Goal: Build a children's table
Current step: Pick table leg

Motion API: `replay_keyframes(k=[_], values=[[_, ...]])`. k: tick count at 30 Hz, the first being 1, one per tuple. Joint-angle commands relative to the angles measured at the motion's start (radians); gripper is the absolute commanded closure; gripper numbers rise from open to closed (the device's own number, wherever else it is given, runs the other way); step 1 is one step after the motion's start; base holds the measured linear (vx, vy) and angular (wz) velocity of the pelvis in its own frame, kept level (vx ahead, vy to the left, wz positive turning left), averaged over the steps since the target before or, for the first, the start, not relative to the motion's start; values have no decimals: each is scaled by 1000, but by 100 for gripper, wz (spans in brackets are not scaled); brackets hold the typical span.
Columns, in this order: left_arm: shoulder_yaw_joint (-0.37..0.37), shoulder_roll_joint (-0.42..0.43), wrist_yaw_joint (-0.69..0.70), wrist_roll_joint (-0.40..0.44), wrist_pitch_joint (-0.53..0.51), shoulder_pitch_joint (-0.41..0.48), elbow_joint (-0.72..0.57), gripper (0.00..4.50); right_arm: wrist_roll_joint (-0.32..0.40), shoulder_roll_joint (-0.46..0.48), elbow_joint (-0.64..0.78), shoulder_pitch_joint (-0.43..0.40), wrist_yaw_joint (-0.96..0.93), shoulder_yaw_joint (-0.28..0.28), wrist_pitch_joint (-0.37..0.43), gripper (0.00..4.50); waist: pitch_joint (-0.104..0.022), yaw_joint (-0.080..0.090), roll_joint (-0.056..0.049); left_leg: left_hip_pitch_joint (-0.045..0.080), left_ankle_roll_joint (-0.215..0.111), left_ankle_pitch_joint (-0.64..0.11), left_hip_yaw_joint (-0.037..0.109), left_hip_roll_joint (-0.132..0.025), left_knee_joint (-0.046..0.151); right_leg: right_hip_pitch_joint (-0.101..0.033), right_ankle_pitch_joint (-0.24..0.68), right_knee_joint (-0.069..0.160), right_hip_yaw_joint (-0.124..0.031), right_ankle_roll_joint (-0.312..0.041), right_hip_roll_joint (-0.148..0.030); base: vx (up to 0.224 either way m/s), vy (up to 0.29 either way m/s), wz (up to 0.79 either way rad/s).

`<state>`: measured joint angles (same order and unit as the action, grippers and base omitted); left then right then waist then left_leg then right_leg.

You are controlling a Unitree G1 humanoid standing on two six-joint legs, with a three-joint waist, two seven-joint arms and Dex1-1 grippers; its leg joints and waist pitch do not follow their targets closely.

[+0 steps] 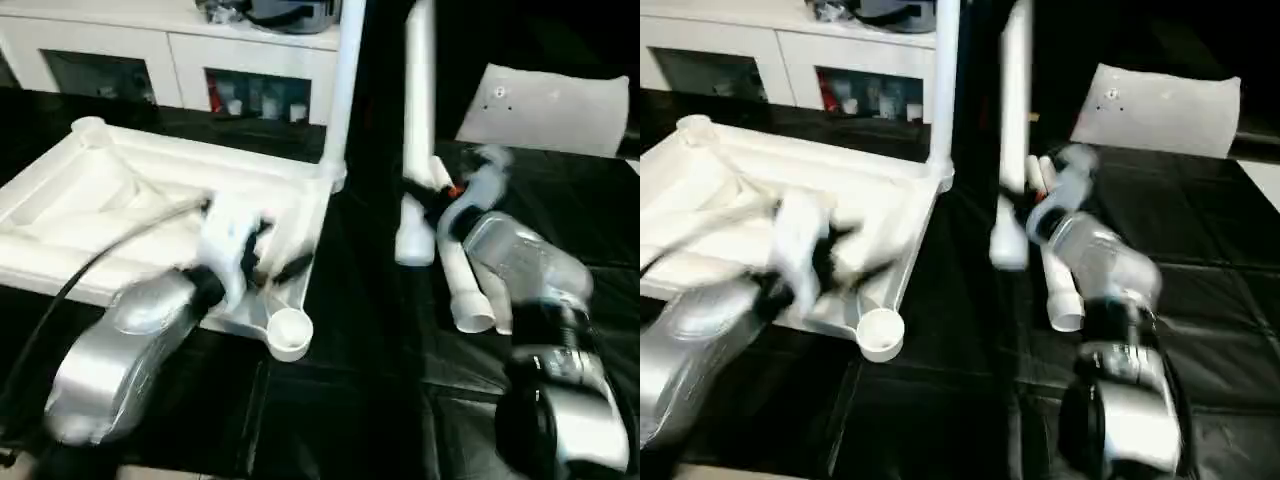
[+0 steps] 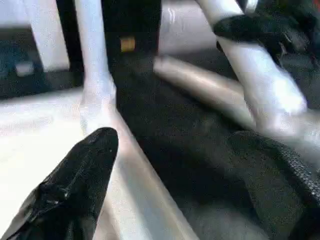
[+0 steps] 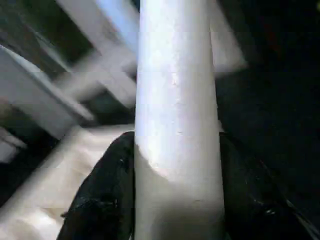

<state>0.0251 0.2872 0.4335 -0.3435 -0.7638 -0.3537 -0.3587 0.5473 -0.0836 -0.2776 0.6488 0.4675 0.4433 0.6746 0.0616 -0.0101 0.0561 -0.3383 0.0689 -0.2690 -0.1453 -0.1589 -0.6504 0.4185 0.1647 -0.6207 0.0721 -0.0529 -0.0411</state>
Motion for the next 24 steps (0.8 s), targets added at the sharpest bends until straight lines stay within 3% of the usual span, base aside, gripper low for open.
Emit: replay_keyframes(k=[1,4,5,13,14,15,17,18,20,22,23,24], values=[[-16,-25,-13,-33,4,-48,37,9,87,6,102,-27,58,28,-33,265,-69,-5,-16,-14,-56,29,12,-56,86,-74,233,74,-61,-164,-94,0,0,0],[-39,-63,-21,-63,11,-111,80,9,153,23,162,-59,97,33,-24,265,-71,-5,-13,-14,-77,37,8,-50,85,-75,247,84,-60,-156,-93,0,0,0],[-52,-80,-28,-71,6,-131,93,9,168,28,183,-68,106,31,-12,265,-70,-4,-16,-18,-77,41,10,-49,86,-78,249,83,-59,-156,-93,0,0,0],[-176,-195,-45,-271,-89,-277,157,9,268,39,316,-135,189,-70,87,265,-70,-9,-5,-17,-95,63,9,-47,85,-75,293,93,-54,-139,-92,0,0,0],[-184,-203,-47,-286,-96,-287,161,9,273,37,323,-140,191,-78,91,265,-70,-11,-8,-16,-95,69,10,-50,86,-74,291,93,-54,-140,-92,0,0,0],[-212,-234,-56,-344,-107,-312,166,9,255,33,333,-152,201,-112,87,265,-70,-16,-8,-15,-92,73,9,-49,84,-73,295,94,-53,-139,-92,0,0,0],[-229,-250,-60,-377,-116,-326,168,9,226,27,337,-159,206,-140,76,265,-70,-19,-7,-17,-91,72,10,-49,86,-74,301,96,-52,-138,-93,0,0,0],[-238,-260,-62,-392,-124,-332,171,9,182,16,347,-169,211,-180,59,265,-68,-24,-4,-15,-84,72,9,-50,86,-72,310,95,-53,-130,-93,0,0,0],[-241,-262,-64,-394,-129,-334,172,9,176,13,351,-172,211,-188,58,265,-67,-26,-4,-15,-82,66,9,-51,87,-71,323,96,-54,-123,-93,0,0,0],[-210,-253,-66,-342,-115,-327,188,9,64,-10,377,-199,211,-310,2,265,-67,-28,-5,-15,-75,66,10,-51,88,-72,336,98,-53,-97,-93,0,0,0],[-202,-251,-71,-331,-110,-323,191,9,30,-16,382,-205,206,-344,-21,265,-67,-29,-10,-16,-71,68,12,-53,88,-71,337,98,-53,-91,-95,0,0,0],[-202,-251,-71,-331,-110,-323,191,9,30,-16,382,-205,206,-344,-21,265,-66,-27,-7,-16,-69,65,10,-51,88,-70,341,101,-53,-83,-92,0,0,0]])
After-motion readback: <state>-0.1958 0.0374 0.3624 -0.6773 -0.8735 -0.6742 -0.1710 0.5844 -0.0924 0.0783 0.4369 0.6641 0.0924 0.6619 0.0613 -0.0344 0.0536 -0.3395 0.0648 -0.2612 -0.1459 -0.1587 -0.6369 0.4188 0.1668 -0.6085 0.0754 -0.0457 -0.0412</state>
